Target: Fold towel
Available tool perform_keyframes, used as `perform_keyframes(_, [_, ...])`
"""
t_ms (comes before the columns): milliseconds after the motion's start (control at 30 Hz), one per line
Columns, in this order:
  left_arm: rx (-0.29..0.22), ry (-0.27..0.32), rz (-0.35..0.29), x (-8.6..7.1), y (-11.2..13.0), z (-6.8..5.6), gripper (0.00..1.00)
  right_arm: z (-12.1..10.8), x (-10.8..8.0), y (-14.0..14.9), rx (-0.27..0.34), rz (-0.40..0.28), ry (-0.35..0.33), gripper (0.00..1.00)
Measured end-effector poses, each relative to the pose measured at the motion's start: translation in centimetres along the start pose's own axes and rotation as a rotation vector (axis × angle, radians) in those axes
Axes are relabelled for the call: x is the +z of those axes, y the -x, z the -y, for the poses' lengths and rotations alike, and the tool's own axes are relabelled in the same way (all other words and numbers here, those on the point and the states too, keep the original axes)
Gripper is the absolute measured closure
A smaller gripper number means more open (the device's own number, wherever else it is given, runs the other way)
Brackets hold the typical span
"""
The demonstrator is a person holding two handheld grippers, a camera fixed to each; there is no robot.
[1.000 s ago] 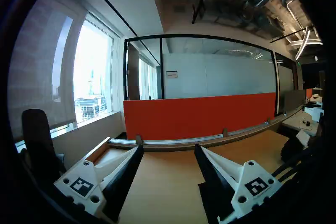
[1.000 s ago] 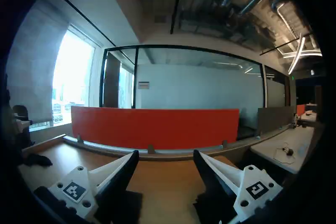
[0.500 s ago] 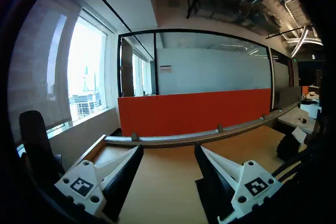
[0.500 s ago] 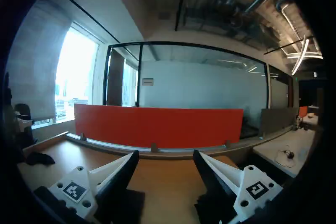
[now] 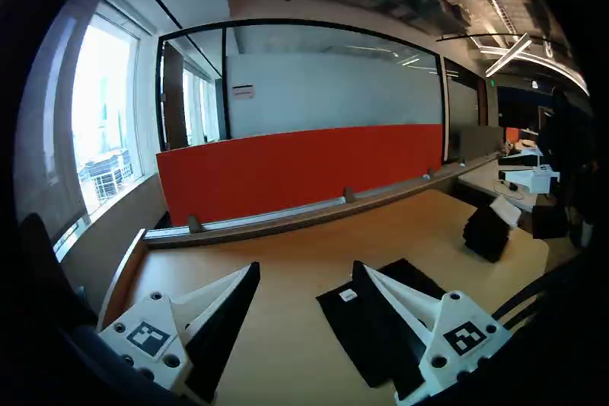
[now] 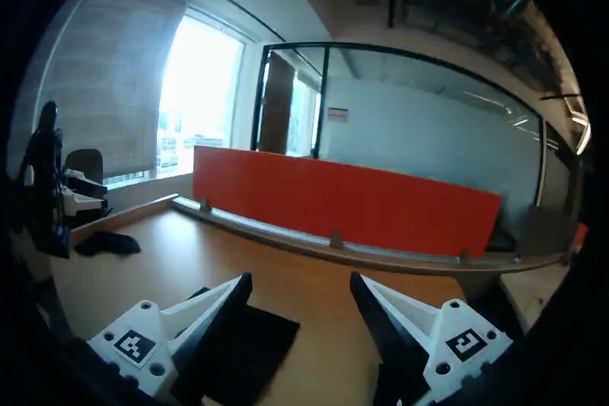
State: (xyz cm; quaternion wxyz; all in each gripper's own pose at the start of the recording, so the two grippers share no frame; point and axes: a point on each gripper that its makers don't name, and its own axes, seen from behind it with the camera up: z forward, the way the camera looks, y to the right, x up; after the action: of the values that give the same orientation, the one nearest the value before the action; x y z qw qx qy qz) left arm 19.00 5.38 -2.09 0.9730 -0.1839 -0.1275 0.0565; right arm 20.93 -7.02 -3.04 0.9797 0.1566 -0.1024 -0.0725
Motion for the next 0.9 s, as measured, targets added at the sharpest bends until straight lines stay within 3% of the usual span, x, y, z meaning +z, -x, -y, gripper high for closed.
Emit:
perform_keyframes(467, [0.041,0.106,0.1,1.3,3.1,-2.2,0.1,2.7,0.8,3.1,-0.041,0.128,-0.145,0.0])
perform_keyframes(900, [0.085,0.19,0.205,2.1,9.7,-5.6,0.11,5.1,1.5,9.1,-0.089,0.212,-0.217,0.0])
